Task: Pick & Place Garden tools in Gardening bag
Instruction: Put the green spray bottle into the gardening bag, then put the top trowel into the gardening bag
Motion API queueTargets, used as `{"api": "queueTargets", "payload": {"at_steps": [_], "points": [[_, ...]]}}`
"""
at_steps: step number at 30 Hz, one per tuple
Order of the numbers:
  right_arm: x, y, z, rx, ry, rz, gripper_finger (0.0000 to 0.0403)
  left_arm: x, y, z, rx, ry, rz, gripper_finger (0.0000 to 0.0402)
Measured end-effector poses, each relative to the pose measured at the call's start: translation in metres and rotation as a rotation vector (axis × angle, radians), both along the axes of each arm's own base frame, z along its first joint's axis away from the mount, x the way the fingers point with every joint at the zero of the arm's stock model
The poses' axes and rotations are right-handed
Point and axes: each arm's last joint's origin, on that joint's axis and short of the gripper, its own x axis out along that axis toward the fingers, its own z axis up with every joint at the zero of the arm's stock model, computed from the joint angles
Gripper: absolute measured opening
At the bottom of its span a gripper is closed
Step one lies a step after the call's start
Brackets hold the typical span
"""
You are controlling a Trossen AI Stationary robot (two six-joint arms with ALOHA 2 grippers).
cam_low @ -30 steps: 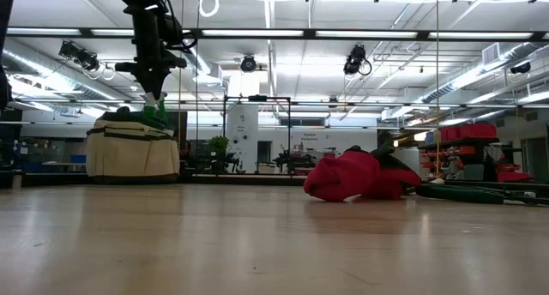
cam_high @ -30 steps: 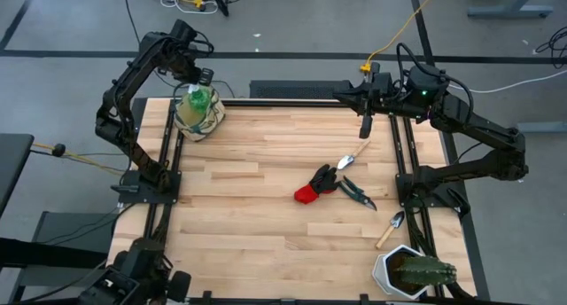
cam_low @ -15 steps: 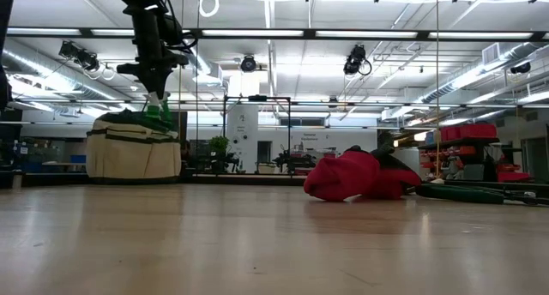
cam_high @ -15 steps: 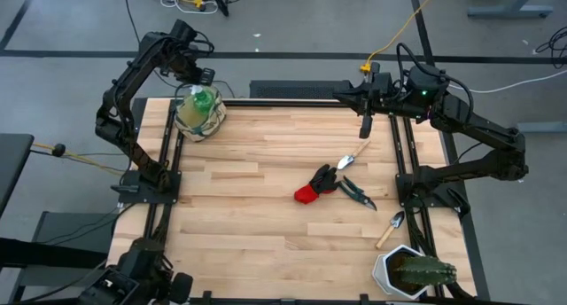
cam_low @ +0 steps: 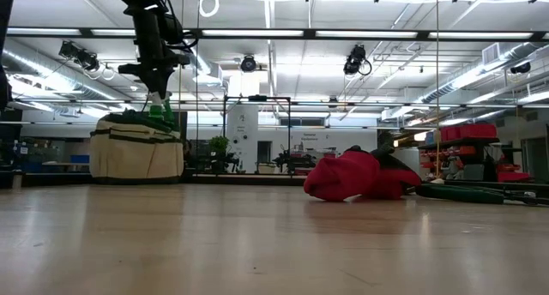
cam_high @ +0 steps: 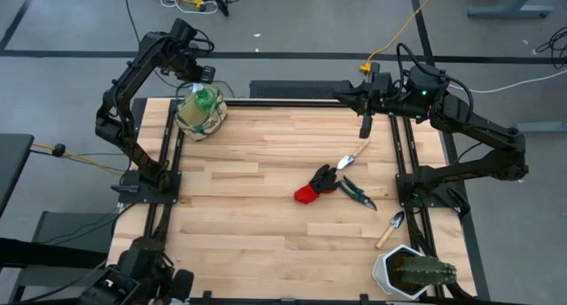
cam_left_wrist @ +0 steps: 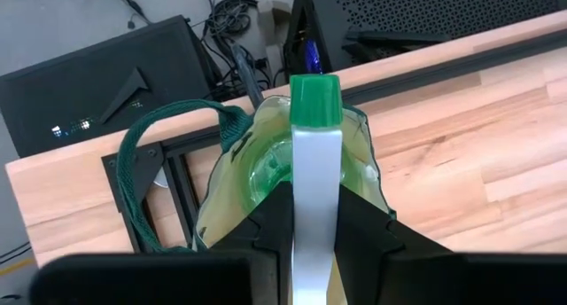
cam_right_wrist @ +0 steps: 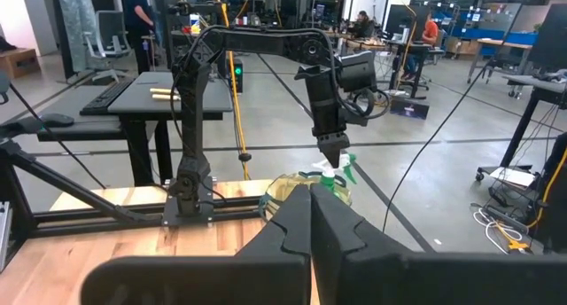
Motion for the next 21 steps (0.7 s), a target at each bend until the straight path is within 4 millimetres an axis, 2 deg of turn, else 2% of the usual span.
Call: {"api": "queueTargets", "payload": {"at_steps": [13,21], "points": [[0.0000,0.0001,0.0000,0.000,0.000,0.000,0.0000,0.0008,0.0036,0.0017,0.048,0.004,0.015,0.0099],[0.0000,0.0001,0.0000,0.000,0.000,0.000,0.0000,0.0007,0.0036,0.0017,0.052,0.016,0.012,0.0103]]}}
